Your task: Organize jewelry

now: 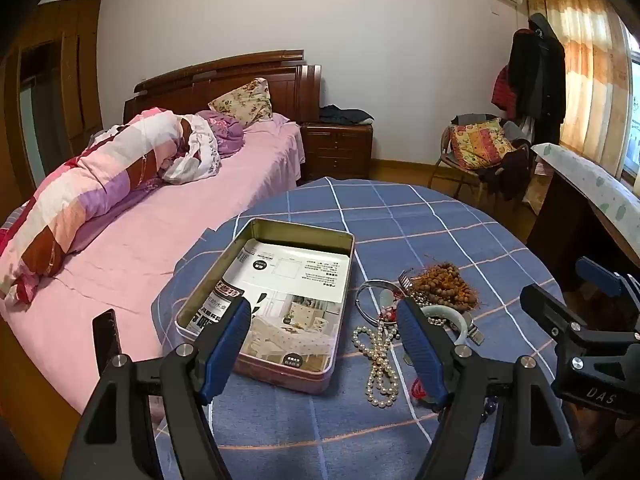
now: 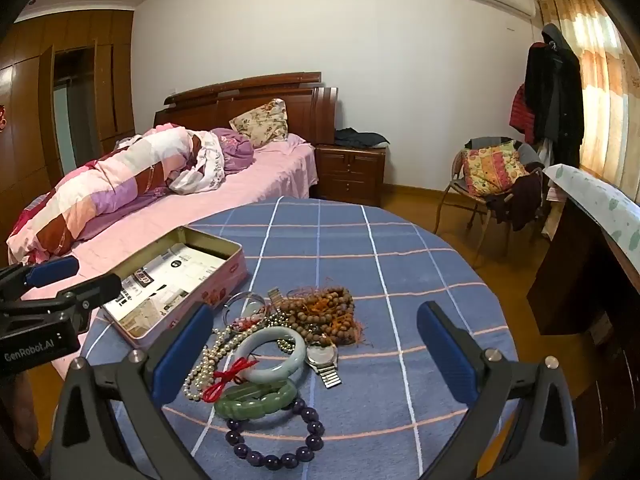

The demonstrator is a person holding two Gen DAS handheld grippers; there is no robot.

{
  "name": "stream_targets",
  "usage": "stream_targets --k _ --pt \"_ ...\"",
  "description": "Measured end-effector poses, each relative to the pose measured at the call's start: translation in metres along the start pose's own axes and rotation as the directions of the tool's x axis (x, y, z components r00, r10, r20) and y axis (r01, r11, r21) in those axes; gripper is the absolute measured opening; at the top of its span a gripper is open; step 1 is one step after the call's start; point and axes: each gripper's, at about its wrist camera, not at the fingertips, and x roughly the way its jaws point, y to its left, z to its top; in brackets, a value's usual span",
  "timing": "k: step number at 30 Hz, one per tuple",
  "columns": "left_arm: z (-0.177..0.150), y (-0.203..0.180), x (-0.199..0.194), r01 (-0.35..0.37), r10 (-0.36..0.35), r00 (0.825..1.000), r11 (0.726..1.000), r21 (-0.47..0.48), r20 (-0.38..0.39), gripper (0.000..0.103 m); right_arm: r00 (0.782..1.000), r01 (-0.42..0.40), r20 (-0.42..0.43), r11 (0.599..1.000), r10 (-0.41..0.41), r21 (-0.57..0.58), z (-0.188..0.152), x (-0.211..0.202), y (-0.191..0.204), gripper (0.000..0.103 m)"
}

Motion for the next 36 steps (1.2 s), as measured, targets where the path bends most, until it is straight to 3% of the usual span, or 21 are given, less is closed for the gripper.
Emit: stream_targets --k 36 --pt "0.0034 0.0032 -0.0027 -0.014 0.014 1.000 1.000 -0.006 0.002 0.075 1.000 0.002 0.000 1.000 -0.002 0.005 -0.0047 0.0015 0.0030 0.103"
